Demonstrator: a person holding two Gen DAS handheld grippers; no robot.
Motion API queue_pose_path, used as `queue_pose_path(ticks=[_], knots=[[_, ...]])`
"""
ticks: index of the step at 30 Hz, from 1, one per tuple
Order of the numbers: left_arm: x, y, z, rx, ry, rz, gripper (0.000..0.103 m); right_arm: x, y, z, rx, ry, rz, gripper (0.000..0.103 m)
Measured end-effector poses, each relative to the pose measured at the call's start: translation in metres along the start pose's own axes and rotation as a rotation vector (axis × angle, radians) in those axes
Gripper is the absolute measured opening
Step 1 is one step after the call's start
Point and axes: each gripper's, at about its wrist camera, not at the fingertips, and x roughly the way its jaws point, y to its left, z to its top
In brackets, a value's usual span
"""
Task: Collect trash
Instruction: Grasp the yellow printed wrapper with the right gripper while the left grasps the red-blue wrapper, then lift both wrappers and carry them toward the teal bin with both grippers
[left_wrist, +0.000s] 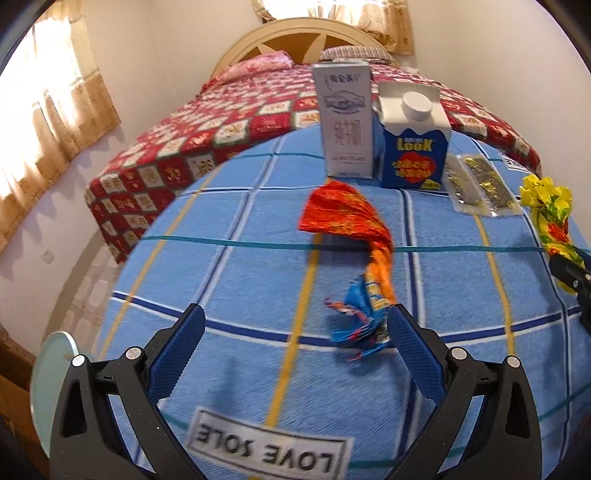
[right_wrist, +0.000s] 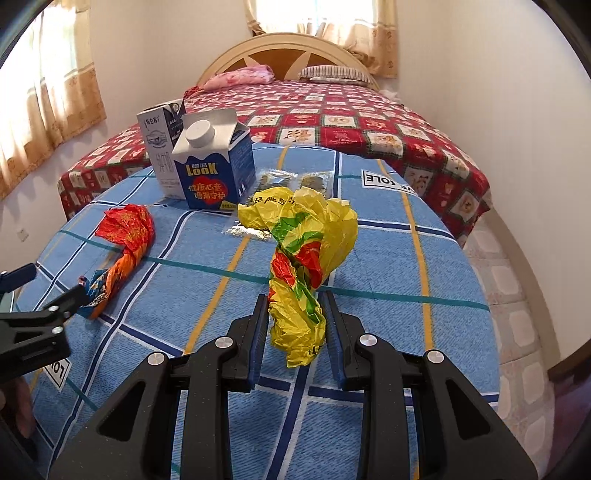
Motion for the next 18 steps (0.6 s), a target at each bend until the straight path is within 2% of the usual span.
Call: queue_pose_path(ticks=[2,5,8,11,18], knots=[[0.005,-0.006,0.001,0.007,0.013,-0.016,0.094,-0.001,0.003,-0.001,-0.010,-0.004,-0.004,0.030],[0.013,-0.015,-0.001,0.018,0.050,-0.073,0.079,-0.002,0.004,-0.001,-0.018,-0.013,-0.006,0.030],[0.015,-0.018,-0.002,0.024,0.066,-0.107,0.059,-0.003,0.004,-0.001,-0.015,-0.011,-0.007,0.030],[0.015,-0.021,-0.003,0.050,0.066,-0.141,0.032,-0.003,0.008,-0.002,-0.029,-0.013,-0.018,0.030],[0.001,-0.005,-0.012,0.083,0.024,-0.139,0.028,-0.003,0.008,-0.002,-0.030,-0.010,-0.022,0.030]])
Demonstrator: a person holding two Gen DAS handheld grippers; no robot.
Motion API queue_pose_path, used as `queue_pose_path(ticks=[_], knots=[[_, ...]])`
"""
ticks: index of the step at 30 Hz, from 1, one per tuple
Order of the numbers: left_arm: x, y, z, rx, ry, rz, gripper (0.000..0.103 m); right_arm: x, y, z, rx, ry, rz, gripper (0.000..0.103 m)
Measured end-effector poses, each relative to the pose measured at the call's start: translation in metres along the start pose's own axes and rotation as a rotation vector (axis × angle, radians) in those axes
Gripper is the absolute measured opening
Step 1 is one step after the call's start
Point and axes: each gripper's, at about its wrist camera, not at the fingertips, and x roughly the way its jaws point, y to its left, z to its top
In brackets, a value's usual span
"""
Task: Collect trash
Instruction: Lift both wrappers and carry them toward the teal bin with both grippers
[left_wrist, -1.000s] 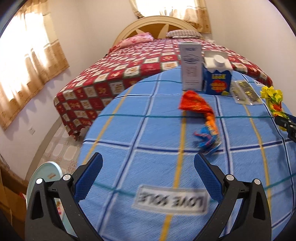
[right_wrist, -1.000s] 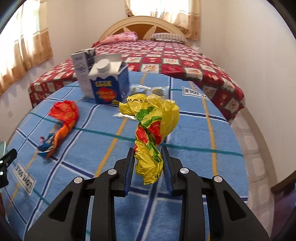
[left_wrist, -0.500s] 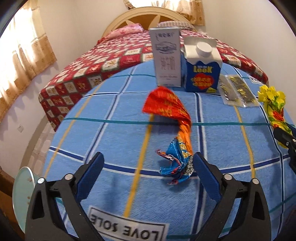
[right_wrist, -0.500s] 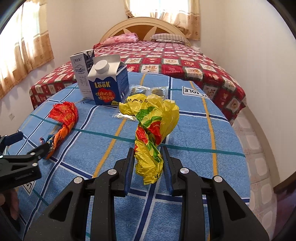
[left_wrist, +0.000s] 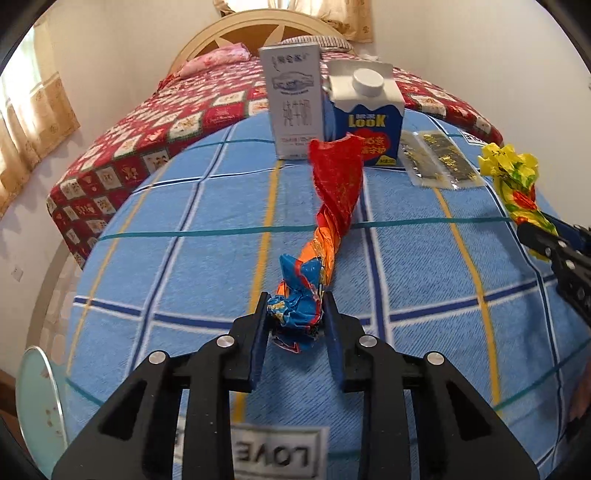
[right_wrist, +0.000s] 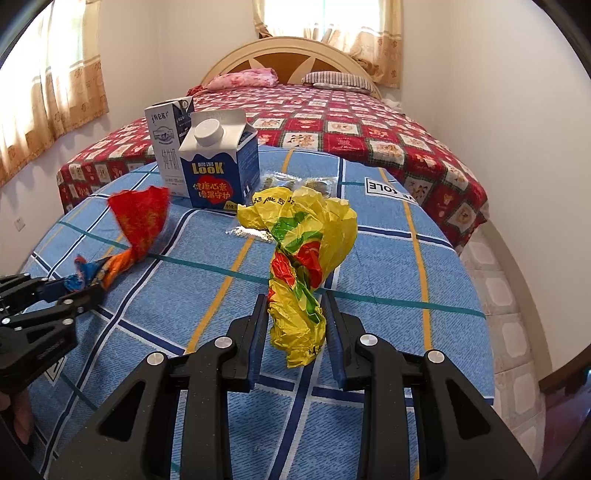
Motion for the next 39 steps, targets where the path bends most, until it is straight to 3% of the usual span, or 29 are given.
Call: queue_pose_path(ticks=[13,39], knots=[[-0.056,0.054,-0.041,0.026,-0.096,0.119,0.028,-0.007,0.012,0.000,-0.037,-0.032,0.047,0.030],[-0.110,0.148,-0.102,-0.077,-0.122,0.198,0.028,-0.054,0.151,-0.007,-0.233,-0.106,0.219,0.030]])
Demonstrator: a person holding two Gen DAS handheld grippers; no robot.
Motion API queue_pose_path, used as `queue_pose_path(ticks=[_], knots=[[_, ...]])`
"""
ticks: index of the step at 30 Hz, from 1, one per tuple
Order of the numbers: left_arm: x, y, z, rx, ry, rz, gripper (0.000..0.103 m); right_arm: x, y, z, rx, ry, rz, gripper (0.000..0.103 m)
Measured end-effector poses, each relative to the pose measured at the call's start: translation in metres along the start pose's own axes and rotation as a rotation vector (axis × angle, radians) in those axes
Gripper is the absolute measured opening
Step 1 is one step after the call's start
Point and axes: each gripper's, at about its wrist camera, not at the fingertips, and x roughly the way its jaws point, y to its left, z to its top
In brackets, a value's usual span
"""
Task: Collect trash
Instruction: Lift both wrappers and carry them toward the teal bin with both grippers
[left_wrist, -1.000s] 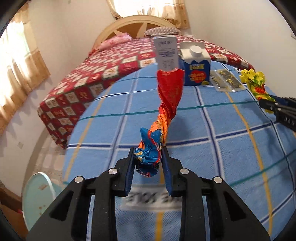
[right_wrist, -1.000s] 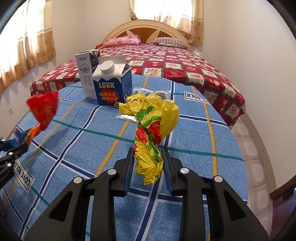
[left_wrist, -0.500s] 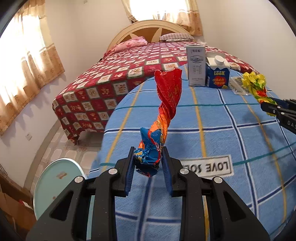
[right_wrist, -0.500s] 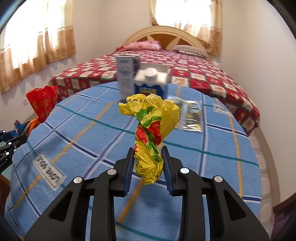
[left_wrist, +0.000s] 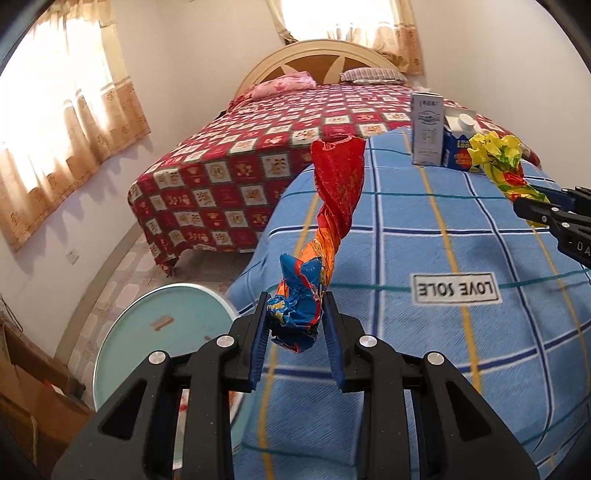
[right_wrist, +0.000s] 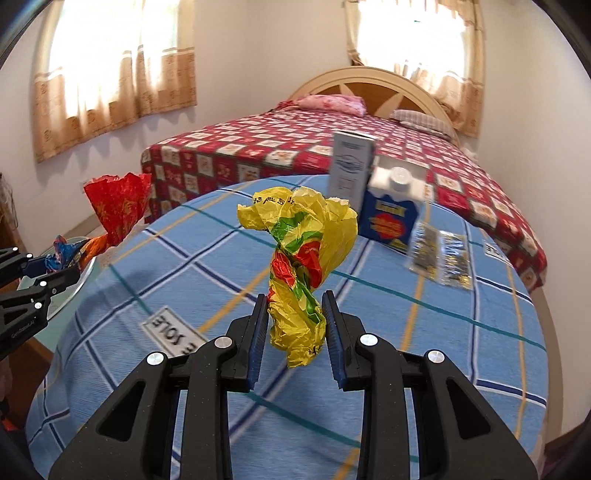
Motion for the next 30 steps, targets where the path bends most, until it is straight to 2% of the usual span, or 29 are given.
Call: queue_pose_path(ticks=[16,30], knots=[[-0.013,0.045,-0.030,-0.042,0.019,0.050,0.028,0.005,0.064,0.008,-0.097,-0.001,0.075,0.030],[-0.028,0.070,-0.043,-0.066,0.012,0.084,0.028,0.004,0.098,0.012,-0.144,-0.014,0.116,0.030]])
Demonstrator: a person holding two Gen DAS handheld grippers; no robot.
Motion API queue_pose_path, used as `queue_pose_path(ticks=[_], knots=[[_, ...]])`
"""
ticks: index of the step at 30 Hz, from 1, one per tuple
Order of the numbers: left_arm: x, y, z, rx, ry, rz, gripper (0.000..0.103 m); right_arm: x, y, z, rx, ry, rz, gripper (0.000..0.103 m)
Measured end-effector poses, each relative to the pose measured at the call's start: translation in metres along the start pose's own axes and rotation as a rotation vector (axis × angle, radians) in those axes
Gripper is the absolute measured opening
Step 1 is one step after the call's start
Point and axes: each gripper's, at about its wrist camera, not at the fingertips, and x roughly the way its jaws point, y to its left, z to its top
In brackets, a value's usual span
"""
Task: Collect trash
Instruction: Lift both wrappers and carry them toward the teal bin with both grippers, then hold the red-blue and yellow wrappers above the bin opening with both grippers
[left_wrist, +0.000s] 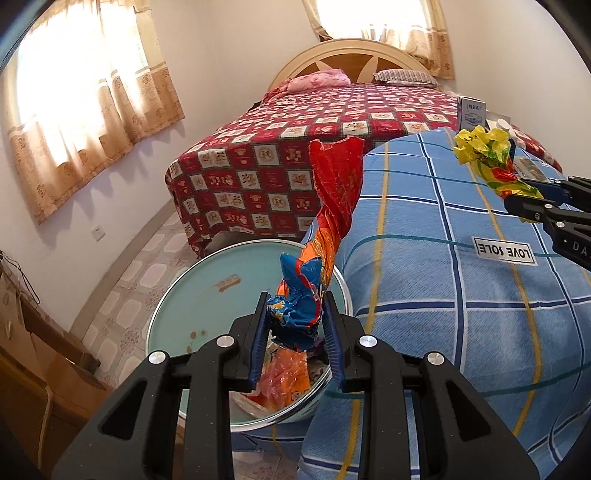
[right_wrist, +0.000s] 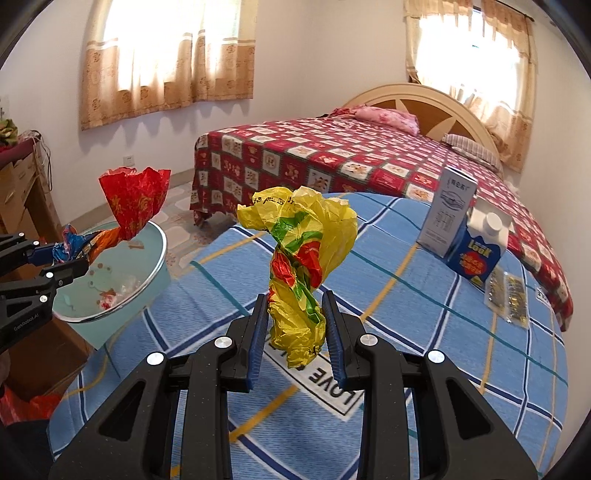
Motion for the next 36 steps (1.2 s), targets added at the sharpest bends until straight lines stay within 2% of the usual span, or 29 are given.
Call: queue_pose_path(ticks=[36], knots=[[-0.008,0.070,-0.032,-0.105,0.035,0.101,0.029,0.015,0.069,0.023,-0.121,-0.007,0.106,0.031]])
